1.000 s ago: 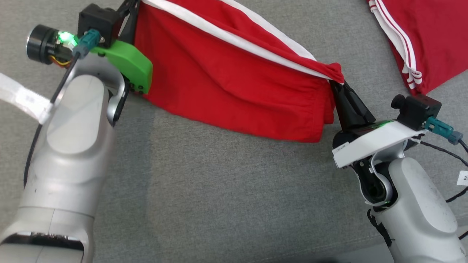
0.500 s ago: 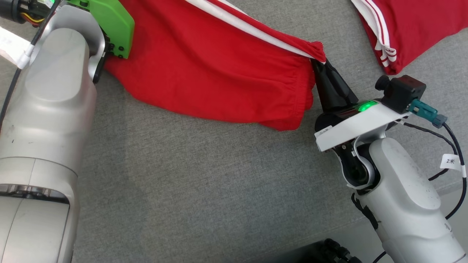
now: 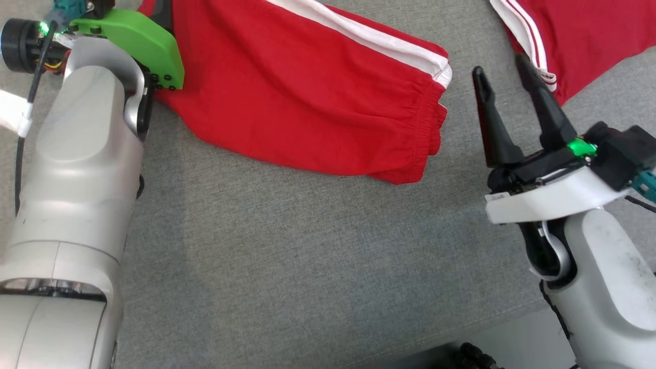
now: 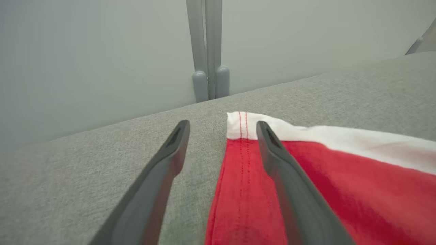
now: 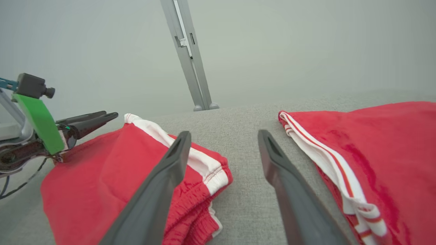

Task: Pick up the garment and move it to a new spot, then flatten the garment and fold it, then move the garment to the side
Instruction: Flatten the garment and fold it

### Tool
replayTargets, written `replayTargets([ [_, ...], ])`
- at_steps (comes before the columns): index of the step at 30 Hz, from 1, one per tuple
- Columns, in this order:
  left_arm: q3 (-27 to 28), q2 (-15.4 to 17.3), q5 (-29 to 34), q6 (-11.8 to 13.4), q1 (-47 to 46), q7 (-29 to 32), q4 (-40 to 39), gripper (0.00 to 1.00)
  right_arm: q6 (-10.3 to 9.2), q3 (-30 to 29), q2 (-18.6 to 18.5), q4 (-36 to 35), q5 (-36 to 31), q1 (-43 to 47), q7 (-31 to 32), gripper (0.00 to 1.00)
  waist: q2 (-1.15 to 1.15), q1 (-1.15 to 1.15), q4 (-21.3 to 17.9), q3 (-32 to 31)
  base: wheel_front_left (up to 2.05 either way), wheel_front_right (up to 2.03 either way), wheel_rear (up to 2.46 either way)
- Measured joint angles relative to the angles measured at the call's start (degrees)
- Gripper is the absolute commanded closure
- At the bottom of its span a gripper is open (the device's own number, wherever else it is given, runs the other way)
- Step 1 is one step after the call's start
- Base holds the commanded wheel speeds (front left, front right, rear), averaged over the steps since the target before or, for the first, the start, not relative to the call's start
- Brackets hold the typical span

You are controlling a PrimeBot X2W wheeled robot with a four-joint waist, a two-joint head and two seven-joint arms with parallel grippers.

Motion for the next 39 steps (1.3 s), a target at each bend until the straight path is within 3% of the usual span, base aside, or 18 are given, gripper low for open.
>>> replayTargets([
  [4, 4.1, 0.9, -0.4, 5.1, 7.1, -0.3, -15.3, 0.0, 0.0, -4.9, -0.3, -4.2, -4.3, 4.2, 0.0, 0.0, 0.0, 0.0, 1.3, -1.6, 0.0, 0.0, 0.0],
  [8, 8.0, 1.5, 0.1, 8.4, 18.9, -0.3, -29.6, 0.0, 0.0, -7.9, -0.4, -5.6, -6.0, 7.3, 0.0, 0.0, 0.0, 0.0, 2.5, -3.9, 0.0, 0.0, 0.0],
  [16, 11.9, 2.8, 2.7, 11.9, 38.7, -0.3, -48.3, 0.0, 0.0, -11.0, -0.8, -5.5, -7.7, 12.2, 0.0, 0.0, 0.0, 0.0, 4.7, -9.3, 0.0, 0.0, 0.0],
  [25, 10.7, 2.4, 2.9, 12.6, 55.5, 0.3, -56.7, 0.0, 0.0, -12.7, -0.2, -6.2, -8.7, 18.1, 2.5, 0.0, 0.0, -0.01, 6.6, -15.9, 0.0, 0.0, 0.0],
  [39, 9.7, 2.7, 2.5, 13.6, 63.2, 4.7, -61.8, 0.0, 0.0, -13.4, 1.2, -8.1, -8.6, 22.6, 6.0, 0.0, 0.0, -0.01, 8.3, -21.9, 0.0, 0.0, 0.0],
])
